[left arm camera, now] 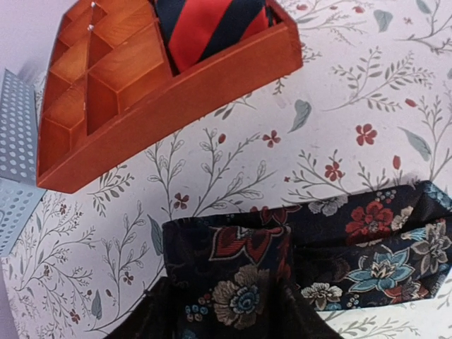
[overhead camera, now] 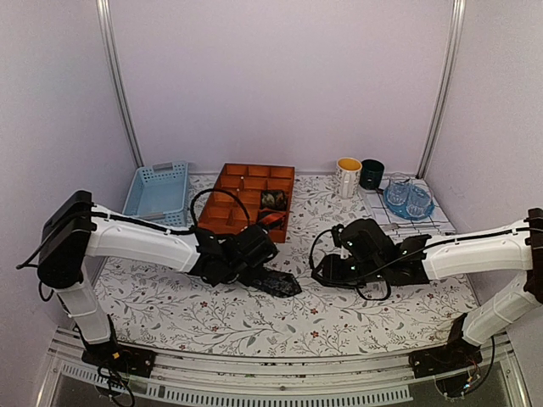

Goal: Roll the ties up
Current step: Roll the tie at the center of the board.

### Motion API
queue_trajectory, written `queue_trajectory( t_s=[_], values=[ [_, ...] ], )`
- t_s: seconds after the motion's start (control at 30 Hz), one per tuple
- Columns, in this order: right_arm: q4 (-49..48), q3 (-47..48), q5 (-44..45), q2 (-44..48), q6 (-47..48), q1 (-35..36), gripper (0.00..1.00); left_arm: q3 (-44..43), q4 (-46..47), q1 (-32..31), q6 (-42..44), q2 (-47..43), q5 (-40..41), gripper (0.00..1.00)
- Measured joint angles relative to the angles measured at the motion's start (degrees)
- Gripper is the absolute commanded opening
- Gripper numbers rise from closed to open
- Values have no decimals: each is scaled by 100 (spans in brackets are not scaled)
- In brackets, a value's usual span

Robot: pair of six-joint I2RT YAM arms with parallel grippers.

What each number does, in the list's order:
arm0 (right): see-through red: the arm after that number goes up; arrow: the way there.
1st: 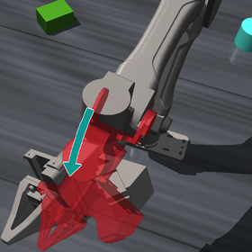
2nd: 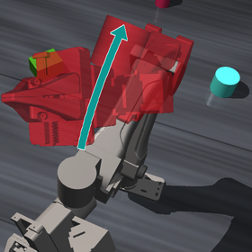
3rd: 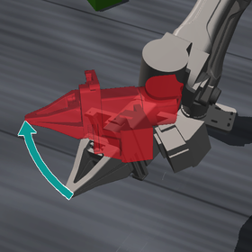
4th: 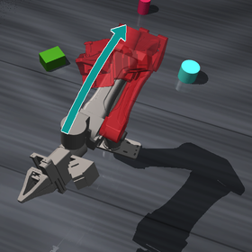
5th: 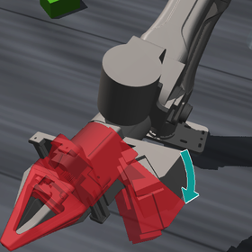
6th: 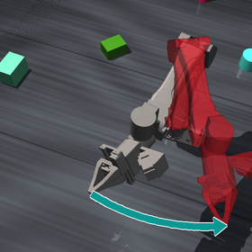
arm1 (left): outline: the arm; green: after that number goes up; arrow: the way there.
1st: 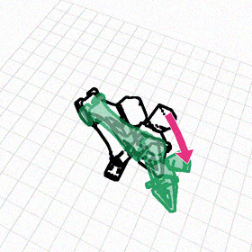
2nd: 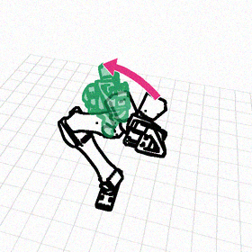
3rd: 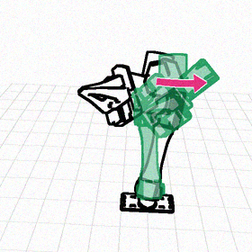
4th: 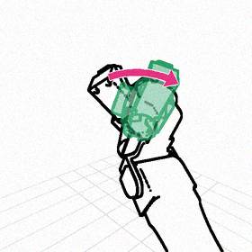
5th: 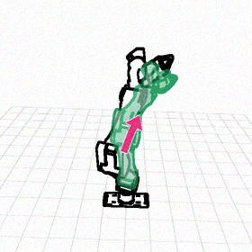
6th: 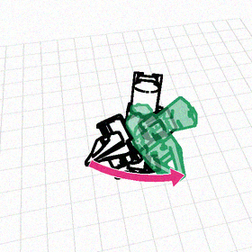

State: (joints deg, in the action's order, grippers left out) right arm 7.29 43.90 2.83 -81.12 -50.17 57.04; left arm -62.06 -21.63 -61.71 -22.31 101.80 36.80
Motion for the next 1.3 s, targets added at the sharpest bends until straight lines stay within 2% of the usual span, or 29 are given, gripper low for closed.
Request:
queue_trajectory(
  t_s=[0.3,0.93,1.3],
  values=[
    [-278,-151,-149,-216,-151,-28,40,-199,-63,-229,11,136,-52,61],
    [-391,-199,-234,-260,-153,-197,40,-426,313,-470,7,516,-1010,64],
    [-391,-199,-306,-306,-146,-199,40,-367,605,-511,24,380,-1335,75]
  ],
)
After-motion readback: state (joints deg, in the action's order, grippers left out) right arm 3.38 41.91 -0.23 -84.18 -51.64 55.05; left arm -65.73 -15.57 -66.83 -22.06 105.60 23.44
